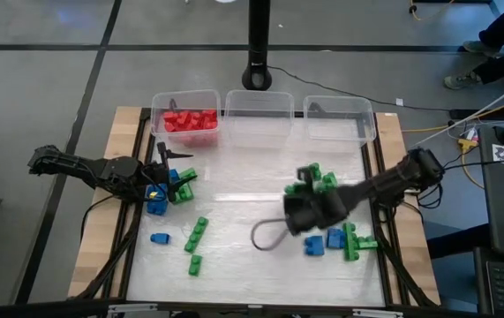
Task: Sort blocks
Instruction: Put the green game piece into the middle transparent bin
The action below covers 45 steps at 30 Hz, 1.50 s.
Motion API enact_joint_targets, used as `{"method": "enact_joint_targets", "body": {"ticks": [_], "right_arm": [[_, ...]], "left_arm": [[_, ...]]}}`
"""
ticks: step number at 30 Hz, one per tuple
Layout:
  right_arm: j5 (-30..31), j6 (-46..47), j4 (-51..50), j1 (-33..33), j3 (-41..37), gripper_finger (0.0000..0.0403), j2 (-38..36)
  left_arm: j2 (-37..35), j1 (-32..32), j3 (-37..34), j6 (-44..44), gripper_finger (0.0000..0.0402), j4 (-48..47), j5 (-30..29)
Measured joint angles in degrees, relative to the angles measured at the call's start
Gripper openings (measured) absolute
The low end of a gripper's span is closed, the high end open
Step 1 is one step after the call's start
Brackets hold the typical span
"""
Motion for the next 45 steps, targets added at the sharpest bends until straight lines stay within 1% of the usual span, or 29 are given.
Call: {"method": "enact_joint_targets", "body": {"ticks": [4,8,10,12,14,17,21,25,27,29,35,38,41,45], "right_arm": [[0.36,-16.66,9.04,-7.93,3.23,0.0004,0.00],[0.06,-31.91,20.34,-15.94,4.39,0.0004,-0.02],[-0.87,-37.96,26.30,-19.95,4.39,0.0003,-0.02],[-2.55,-42.02,31.29,-24.14,4.41,0.0003,-0.02],[-4.65,-44.30,35.30,-28.24,4.41,0.0005,-0.02],[-8.39,-45.27,39.75,-33.83,4.41,0.0007,-0.02],[-16.54,-47.42,43.60,-39.90,4.41,0.0008,-0.02],[-20.44,-45.46,46.17,-44.44,4.45,0.0010,0.88],[-20.73,-43.17,47.49,-45.73,4.51,0.0019,2.16],[-21.35,-41.31,45.62,-47.05,4.41,0.0041,3.12],[-21.87,-39.72,42.04,-47.19,4.39,0.0148,4.37],[-22.27,-39.84,38.74,-46.10,4.39,0.0191,3.01],[-22.58,-38.85,34.59,-43.87,4.39,0.0215,-0.18],[-23.70,-34.47,24.36,-37.51,4.45,0.0224,-4.84]], "left_arm": [[0.00,0.00,0.00,-0.31,0.0296,0.03,0.00],[0.00,0.00,0.00,-0.87,0.0296,0.07,-0.01],[0.00,0.00,0.00,-0.87,0.0296,0.07,-0.01],[0.00,0.00,0.00,-0.87,0.0296,0.07,0.00],[0.00,0.00,0.00,-0.99,0.0296,0.06,0.00],[0.00,0.00,0.00,-1.35,0.0296,0.07,-0.02],[0.00,0.00,0.00,-1.31,0.0296,0.05,0.00],[0.00,0.00,0.00,-1.33,0.0296,0.03,-0.01],[0.00,0.00,0.00,-1.32,0.0296,0.03,0.00],[0.00,0.00,0.00,-1.38,0.0296,0.03,0.00],[-0.01,0.00,0.00,-1.33,0.0296,0.01,0.00],[0.00,-0.02,0.00,-1.31,0.0296,0.03,0.00],[-0.01,-0.02,0.00,-1.12,0.0296,0.03,0.00],[0.00,-0.02,0.00,-1.18,0.0296,0.03,0.00]]}}
